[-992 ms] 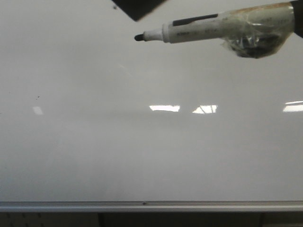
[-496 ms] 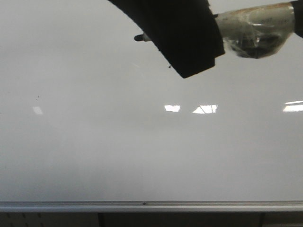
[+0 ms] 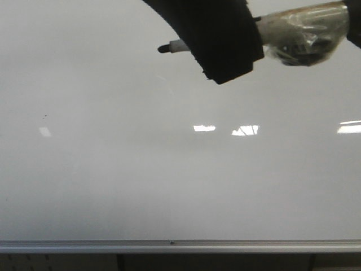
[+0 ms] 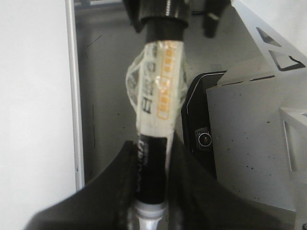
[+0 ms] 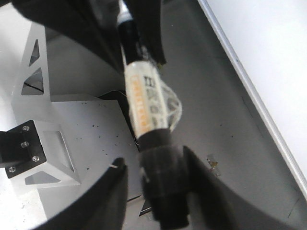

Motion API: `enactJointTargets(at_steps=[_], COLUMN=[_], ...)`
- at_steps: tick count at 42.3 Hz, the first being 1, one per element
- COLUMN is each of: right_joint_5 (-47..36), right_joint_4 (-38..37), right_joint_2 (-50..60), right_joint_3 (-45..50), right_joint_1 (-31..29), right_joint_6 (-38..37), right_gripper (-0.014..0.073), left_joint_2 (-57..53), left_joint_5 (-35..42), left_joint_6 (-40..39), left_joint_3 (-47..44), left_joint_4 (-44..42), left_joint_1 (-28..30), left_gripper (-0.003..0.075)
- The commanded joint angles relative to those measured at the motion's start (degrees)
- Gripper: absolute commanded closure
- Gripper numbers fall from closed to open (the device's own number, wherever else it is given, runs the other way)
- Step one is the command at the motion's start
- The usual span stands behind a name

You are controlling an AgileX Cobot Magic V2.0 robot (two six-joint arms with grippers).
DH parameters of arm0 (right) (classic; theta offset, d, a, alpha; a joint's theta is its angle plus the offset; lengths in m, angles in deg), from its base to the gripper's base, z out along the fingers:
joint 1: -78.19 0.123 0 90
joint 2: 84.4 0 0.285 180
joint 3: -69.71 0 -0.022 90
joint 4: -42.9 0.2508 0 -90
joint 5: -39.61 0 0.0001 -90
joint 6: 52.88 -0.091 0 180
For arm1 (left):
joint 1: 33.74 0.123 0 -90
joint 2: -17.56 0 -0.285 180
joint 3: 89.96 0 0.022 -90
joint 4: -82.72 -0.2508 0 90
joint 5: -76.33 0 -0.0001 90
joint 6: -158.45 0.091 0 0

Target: Write number 1 on whiteboard

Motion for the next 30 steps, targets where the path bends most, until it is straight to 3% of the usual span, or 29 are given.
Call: enactJointTargets(at_steps=[1, 8, 12, 14, 18, 30], right_joint_5=[4.07, 1.54, 1.54, 1.54, 0.48, -8.57], right_joint_4=[0.56, -9.03, -19.80, -23.22, -25.64, -25.50], right_joint_2=[1.01, 1.09, 1.09, 1.09, 1.78, 8.44], right_joint_3=[-1.45, -1.49, -1.49, -1.49, -1.49, -1.44], right_joint_1=[-0.12, -0.31, -2.04, -3.15, -6.04, -8.42], right_joint_6=[-0.47, -7.79, -18.13, -22.08, -26.34, -28.22], right_gripper=[0.0122, 0.0113, 0.0113, 0.0113, 0.0113, 0.0113], left_joint_2=[-2.12, -2.51, -4.75, -6.50, -11.63, -22.91], left_joint_5=[2.17, 3.57, 4.49, 4.63, 7.85, 23.95], left_joint_6=[-3.44, -14.52, -30.47, -34.72, -39.43, -47.98], left_joint_3=[1.84, 1.84, 1.84, 1.43, -2.47, -22.19], left_joint_4=[-0.44, -8.29, -18.82, -22.13, -23.67, -23.97], left_joint_1=[-0.07, -0.07, 1.44, 3.32, 9.35, 37.01], left_gripper=[0.0693, 0.0693, 0.0692, 0.0692, 0.0693, 0.0693])
